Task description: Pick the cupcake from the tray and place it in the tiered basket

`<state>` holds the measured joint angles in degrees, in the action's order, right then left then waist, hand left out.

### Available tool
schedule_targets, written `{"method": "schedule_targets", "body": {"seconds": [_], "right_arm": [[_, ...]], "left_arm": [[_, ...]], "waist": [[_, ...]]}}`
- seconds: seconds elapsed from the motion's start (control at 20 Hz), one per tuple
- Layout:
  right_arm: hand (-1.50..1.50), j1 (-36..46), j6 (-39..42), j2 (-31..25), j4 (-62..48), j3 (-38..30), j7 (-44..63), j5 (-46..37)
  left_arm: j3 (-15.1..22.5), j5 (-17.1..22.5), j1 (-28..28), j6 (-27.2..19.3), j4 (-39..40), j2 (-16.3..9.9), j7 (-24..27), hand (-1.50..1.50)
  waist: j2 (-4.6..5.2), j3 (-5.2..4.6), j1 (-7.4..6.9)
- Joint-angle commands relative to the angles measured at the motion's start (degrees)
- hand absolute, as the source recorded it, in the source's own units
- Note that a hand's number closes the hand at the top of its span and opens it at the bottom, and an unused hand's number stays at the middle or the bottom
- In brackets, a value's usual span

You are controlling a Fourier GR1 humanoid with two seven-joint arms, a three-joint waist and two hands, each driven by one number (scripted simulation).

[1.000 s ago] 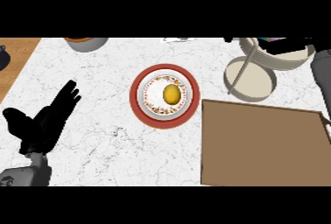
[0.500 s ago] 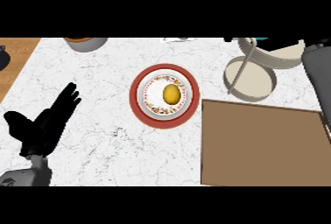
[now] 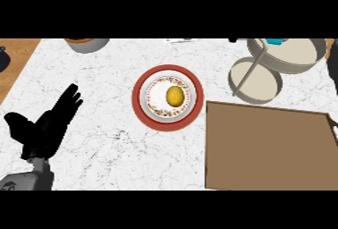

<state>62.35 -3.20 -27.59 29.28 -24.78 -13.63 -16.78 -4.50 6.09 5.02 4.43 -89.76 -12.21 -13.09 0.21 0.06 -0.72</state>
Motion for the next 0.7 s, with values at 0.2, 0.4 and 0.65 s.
{"method": "schedule_targets", "body": {"seconds": [0.2,0.4,0.65], "right_arm": [[-1.5,1.3,0.6,-7.5,-3.2,-9.7,0.5,8.9],[-1.5,0.4,1.9,-15.6,-7.1,-13.8,0.0,11.2],[-1.5,-1.0,4.6,-22.8,-10.3,-15.1,-0.2,11.9]], "left_arm": [[1.0,-0.1,-0.1,-0.5,-4.4,0.6,-3.4,0.0],[-0.5,1.4,0.1,0.4,-3.3,0.0,-3.1,0.0],[0.0,-0.1,2.7,-0.1,0.3,0.8,-1.6,0.0]], "waist": [[0.08,0.01,-0.49],[0.48,0.05,-1.04],[0.69,0.05,-0.77]]}}
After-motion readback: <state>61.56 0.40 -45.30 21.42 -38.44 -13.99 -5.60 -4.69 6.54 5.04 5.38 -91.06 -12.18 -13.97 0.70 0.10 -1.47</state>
